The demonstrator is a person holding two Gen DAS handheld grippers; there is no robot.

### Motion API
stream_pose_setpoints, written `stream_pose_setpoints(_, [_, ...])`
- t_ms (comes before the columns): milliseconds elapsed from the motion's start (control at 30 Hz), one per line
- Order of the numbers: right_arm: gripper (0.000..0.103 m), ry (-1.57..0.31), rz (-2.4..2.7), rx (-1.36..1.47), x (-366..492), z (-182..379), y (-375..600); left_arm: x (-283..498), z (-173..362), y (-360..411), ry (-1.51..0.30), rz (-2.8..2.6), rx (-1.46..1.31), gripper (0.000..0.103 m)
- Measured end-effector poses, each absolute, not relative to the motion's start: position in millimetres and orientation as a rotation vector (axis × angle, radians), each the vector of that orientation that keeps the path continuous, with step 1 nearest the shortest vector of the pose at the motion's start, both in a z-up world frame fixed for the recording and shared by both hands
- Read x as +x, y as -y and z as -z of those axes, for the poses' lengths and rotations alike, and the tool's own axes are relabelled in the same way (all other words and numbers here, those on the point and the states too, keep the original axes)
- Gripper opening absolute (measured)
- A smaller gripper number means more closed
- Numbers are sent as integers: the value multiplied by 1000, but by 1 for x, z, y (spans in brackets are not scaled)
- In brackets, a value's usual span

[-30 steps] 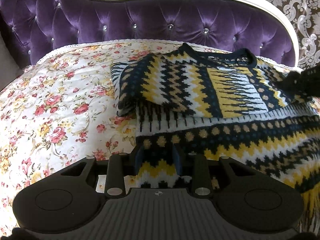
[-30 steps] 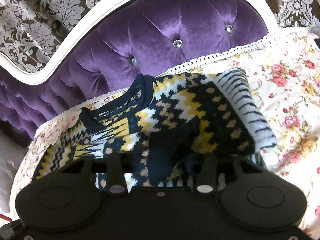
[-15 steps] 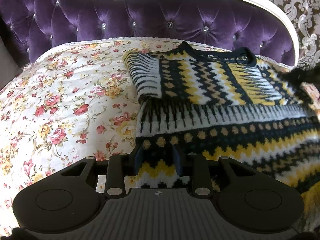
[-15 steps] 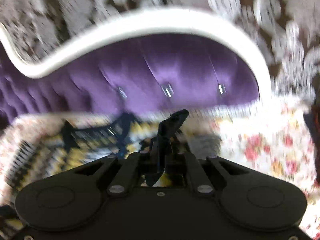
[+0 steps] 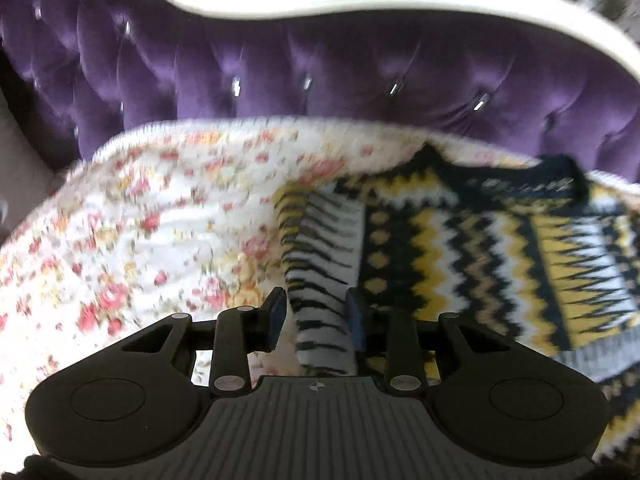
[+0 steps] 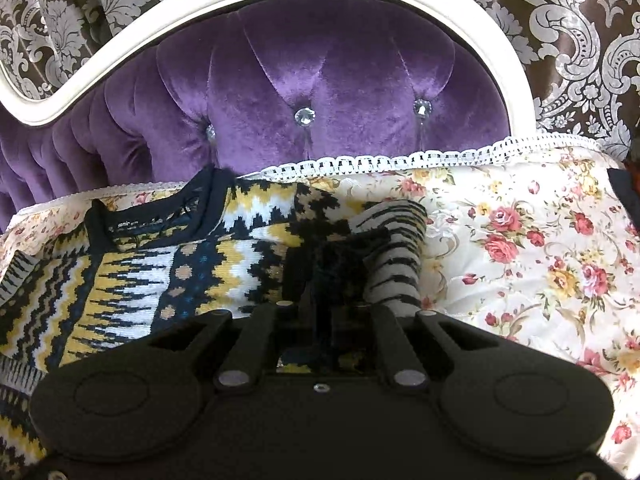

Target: Fold small clothes

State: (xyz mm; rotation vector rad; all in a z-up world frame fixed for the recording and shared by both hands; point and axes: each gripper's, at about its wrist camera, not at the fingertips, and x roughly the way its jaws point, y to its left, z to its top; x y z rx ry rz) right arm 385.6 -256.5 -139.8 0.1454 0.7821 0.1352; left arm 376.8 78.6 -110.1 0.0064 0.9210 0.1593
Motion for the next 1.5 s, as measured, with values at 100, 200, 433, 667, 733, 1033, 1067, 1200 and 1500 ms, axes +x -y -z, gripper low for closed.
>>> stream_pose_setpoints(100, [13, -775, -134, 150, 385, 141, 259, 375, 118, -83, -898, -172, -2, 42])
stream_pose_setpoints(200, [13, -759, -138, 141, 383, 143, 259, 372, 121, -82, -890, -188, 31, 50])
stream_pose_setpoints(433, [34, -733, -129, 153, 380, 146, 263, 375, 133, -106, -877, -252, -73, 96])
stream_pose_setpoints(667, [84, -724, -173, 203, 364, 124, 271, 347, 118, -132, -897, -135, -244, 83])
stream_pose_setpoints(733, [84, -709, -177, 212, 348, 111, 275, 327, 108, -128, -882, -122, -252, 83])
stream_pose_setpoints(1033, [102, -682, -233, 278, 239, 73, 308, 210, 68, -99, -808, -36, -159, 84])
stream_pose_setpoints(1067, [102, -681, -239, 283, 224, 72, 310, 200, 68, -93, -808, -28, -140, 84])
stream_pose_setpoints(1200, [102, -697, -272, 304, 176, 73, 313, 156, 70, -80, -803, -7, -95, 84])
stream_pose_setpoints(1500, [103, -730, -359, 351, 97, 85, 299, 84, 99, -71, -850, 17, -161, 84])
